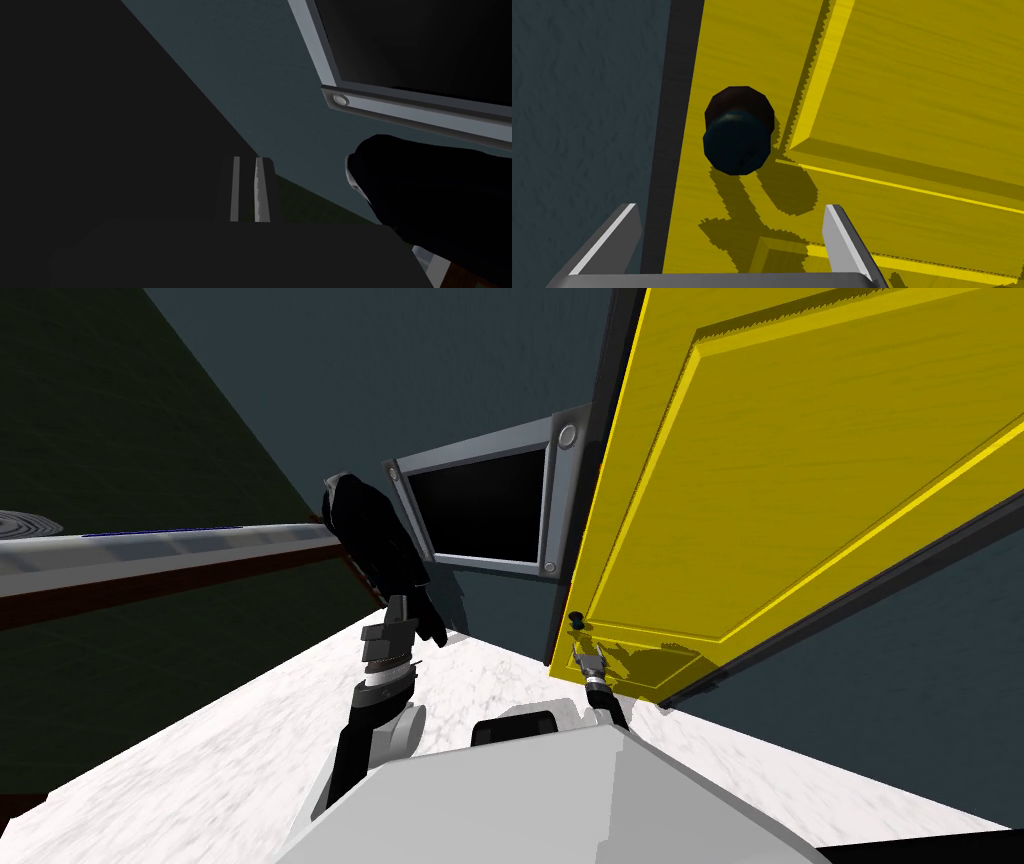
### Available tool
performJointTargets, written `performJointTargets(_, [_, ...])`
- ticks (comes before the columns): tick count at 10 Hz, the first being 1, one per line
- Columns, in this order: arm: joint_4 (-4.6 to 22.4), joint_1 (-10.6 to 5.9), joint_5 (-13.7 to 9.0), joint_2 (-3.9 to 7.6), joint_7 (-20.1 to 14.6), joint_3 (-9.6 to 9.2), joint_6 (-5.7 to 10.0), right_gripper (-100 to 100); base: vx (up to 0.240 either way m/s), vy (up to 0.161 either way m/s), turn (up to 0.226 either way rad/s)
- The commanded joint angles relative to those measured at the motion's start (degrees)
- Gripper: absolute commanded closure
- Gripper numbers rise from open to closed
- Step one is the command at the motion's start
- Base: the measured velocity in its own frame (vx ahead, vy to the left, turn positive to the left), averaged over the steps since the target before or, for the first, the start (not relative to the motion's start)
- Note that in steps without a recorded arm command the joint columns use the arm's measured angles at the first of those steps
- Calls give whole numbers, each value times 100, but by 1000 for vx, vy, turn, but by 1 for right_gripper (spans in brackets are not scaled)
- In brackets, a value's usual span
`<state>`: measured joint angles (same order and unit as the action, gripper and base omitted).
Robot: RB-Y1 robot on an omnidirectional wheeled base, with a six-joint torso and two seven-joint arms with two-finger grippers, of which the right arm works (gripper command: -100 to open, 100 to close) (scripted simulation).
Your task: Pull the door open
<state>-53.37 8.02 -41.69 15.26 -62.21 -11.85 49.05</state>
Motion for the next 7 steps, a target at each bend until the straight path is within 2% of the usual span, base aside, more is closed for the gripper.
performJointTargets(1, [-51, -1, -126, -25, -286, -46, -32, -100, -57, -19, 52])
performJointTargets(2, [-51, -1, -126, -25, -326, -46, -32, -100, -43, -11, 16])
performJointTargets(5, [-101, -7, -295, -53, -744, -113, -64, -100, -35, -9, 28])
performJointTargets(7, [-101, -9, -300, -53, -751, -115, -65, -100, -23, -9, 13])
